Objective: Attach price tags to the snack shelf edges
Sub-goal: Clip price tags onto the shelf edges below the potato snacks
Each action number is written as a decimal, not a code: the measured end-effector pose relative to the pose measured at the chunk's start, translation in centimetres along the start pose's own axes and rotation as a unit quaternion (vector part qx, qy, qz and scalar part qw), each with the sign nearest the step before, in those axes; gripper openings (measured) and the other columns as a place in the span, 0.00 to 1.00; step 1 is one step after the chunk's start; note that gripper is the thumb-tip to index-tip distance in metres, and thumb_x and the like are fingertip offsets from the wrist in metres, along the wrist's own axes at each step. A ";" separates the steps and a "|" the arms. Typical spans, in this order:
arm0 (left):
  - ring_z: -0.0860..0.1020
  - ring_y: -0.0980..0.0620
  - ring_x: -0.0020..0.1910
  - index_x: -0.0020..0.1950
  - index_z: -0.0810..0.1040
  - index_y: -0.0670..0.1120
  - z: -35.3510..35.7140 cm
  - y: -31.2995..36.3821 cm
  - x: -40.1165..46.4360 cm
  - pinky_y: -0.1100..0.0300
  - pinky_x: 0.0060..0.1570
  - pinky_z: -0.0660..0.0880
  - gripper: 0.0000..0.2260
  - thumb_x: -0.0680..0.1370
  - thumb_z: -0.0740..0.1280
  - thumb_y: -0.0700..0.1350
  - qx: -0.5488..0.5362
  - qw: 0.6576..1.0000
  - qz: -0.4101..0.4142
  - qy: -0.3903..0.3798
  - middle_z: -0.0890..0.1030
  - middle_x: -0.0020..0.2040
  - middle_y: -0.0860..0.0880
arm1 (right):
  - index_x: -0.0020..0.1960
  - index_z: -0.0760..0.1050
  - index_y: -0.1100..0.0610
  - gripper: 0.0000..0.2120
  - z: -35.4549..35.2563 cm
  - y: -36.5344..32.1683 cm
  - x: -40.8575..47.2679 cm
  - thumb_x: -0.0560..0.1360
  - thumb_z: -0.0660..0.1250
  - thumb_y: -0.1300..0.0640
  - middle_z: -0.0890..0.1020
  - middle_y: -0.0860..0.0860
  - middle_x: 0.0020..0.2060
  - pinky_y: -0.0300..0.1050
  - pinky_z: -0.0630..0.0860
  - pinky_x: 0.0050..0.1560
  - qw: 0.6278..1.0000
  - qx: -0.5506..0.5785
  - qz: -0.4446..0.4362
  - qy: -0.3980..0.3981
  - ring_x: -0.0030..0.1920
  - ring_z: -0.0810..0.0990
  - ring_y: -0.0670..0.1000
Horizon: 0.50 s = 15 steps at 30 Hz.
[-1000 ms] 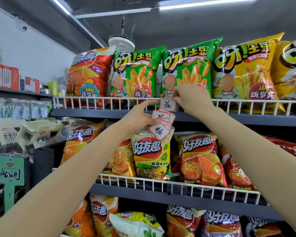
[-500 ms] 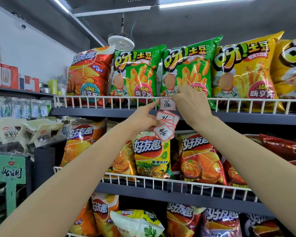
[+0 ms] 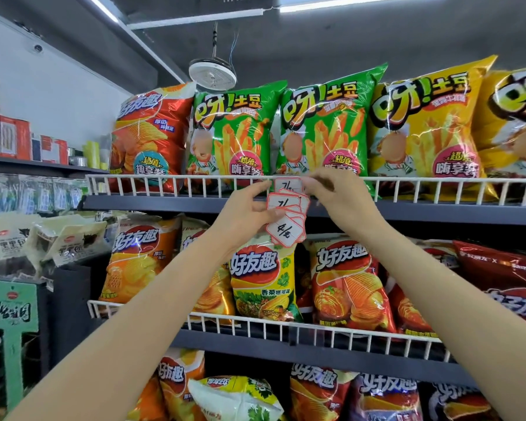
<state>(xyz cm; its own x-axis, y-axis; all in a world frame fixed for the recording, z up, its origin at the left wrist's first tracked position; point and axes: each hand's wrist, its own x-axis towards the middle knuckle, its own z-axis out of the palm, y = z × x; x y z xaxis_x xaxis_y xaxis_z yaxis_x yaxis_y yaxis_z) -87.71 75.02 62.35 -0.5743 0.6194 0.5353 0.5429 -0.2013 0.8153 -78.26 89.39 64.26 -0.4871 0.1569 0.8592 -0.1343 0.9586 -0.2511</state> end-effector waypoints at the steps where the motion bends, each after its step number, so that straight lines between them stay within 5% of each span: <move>1: 0.82 0.56 0.38 0.71 0.66 0.45 0.6 0.2 -0.1 0.62 0.41 0.81 0.26 0.75 0.67 0.35 -0.006 1.000 0.002 0.003 0.83 0.46 0.46 | 0.49 0.80 0.56 0.10 -0.5 -0.1 -0.3 0.76 0.65 0.51 0.82 0.52 0.40 0.45 0.72 0.42 0.999 0.051 0.014 -0.011 0.40 0.77 0.49; 6: 0.83 0.47 0.44 0.51 0.77 0.44 5.1 1.6 -1.0 0.54 0.47 0.80 0.06 0.76 0.67 0.37 0.057 0.998 0.028 0.008 0.83 0.45 0.43 | 0.38 0.80 0.60 0.07 -4.3 1.1 -2.3 0.70 0.73 0.56 0.81 0.55 0.33 0.39 0.71 0.36 0.994 0.101 0.034 -0.012 0.33 0.75 0.47; 9: 0.83 0.46 0.45 0.52 0.77 0.44 8.7 2.7 -1.5 0.51 0.51 0.79 0.06 0.76 0.67 0.37 0.076 0.996 0.051 0.017 0.83 0.47 0.43 | 0.38 0.81 0.59 0.06 -7.3 2.5 -3.7 0.72 0.71 0.57 0.80 0.52 0.31 0.29 0.68 0.31 0.993 0.111 0.031 -0.006 0.29 0.73 0.40; 15: 0.82 0.49 0.46 0.51 0.78 0.43 17.3 6.0 -2.0 0.56 0.50 0.79 0.05 0.76 0.67 0.39 0.074 0.995 0.064 0.012 0.83 0.49 0.42 | 0.44 0.81 0.61 0.06 -14.9 6.6 -7.0 0.75 0.67 0.60 0.75 0.43 0.29 0.29 0.65 0.31 0.996 0.066 0.046 0.034 0.27 0.72 0.37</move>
<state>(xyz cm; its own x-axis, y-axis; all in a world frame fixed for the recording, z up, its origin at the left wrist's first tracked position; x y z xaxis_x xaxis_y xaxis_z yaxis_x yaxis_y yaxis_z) -72.69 85.73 62.33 -0.5091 0.5766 0.6390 0.6954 -0.1620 0.7001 -62.92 98.13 63.22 -0.4428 0.2622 0.8574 -0.2066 0.9007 -0.3822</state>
